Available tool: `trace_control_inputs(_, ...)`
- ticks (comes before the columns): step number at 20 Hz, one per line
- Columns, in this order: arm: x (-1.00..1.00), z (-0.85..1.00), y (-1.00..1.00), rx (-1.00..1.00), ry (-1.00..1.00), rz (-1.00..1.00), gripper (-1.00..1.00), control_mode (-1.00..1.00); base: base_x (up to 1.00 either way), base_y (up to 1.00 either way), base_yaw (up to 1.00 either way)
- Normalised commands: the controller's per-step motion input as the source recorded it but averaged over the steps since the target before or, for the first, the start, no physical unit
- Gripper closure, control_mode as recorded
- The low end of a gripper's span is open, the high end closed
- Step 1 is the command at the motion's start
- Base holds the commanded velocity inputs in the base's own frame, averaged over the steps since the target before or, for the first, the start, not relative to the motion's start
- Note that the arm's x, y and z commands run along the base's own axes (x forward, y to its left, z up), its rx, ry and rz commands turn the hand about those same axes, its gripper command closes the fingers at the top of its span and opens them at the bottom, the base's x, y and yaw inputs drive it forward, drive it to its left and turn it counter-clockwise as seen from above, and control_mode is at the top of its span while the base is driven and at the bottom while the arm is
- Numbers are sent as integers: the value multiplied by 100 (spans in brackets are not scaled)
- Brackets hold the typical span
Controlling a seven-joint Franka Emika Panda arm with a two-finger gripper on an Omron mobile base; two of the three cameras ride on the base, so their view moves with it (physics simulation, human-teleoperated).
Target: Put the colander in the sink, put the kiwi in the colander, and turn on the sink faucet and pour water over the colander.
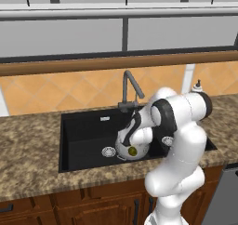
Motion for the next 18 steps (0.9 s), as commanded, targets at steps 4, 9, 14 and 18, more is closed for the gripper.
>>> trace_control_inputs(4, -21, 68, -12, 0, -13, 0, -100, -100, 0, 0, 0)
trace_control_inputs(9, -20, 73, -10, 0, -12, 0, -100, -100, 0, 0, 0)
trace_control_inputs(14, -26, 70, -11, 0, -12, 0, -100, -100, 0, 0, 0)
trace_control_inputs(18, -19, 69, -13, 0, -11, 0, -100, -100, 0, 0, 0)
